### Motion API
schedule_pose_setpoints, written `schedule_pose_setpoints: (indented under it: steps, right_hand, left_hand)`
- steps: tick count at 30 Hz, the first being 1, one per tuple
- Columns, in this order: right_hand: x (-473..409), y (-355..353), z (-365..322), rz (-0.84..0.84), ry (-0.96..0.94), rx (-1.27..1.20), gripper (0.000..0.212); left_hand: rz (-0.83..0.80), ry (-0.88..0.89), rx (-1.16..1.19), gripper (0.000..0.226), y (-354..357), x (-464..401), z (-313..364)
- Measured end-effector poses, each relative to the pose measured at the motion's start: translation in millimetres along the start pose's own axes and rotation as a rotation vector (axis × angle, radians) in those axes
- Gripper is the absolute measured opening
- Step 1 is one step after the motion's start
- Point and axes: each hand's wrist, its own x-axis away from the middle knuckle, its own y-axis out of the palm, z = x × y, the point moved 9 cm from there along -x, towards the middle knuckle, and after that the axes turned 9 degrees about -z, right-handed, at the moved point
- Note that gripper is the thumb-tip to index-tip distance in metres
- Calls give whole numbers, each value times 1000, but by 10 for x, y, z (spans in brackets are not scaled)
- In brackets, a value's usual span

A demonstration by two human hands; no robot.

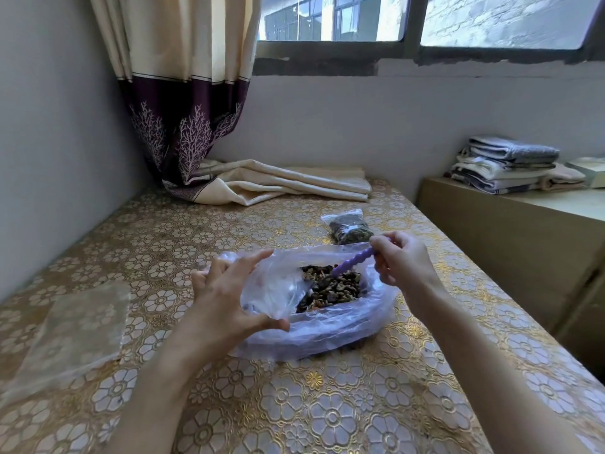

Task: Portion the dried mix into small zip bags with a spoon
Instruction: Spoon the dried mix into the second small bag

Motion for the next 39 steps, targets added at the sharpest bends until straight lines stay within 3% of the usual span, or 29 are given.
schedule_pose_setpoints:
  steps: [2, 5, 10, 17, 22, 28, 31, 34, 39]
  right_hand:
    - [29, 77, 20, -20, -21, -13, 20]
    - [186, 172, 38, -52, -93, -57, 28]
    - [417, 222, 79, -48, -183, -86, 11]
    - [599, -41, 266, 217, -164, -23, 17]
    - [645, -94, 338, 206, -106, -54, 16]
    - [722, -188, 235, 279, -190, 150, 11]
    - [765, -115, 119, 284, -270, 208, 12]
    - [791, -23, 26, 276, -331, 291, 25]
    - [746, -5, 59, 267, -313, 315, 25]
  left_hand:
    - [4, -14, 1, 82, -8, 0, -15]
    - [119, 2, -67, 105, -96, -1, 3]
    - [156, -37, -142, 122, -108, -22, -6]
    - [-4, -64, 10, 120, 49, -41, -94]
    - [-35, -75, -49, 135, 46, -42, -79]
    - [-56, -82, -28, 136, 46, -11, -28]
    - [-2, 40, 46, 117, 13, -5, 86]
    - [76, 116, 60, 117, -77, 4, 153]
    - [126, 31, 125, 111, -137, 16, 57]
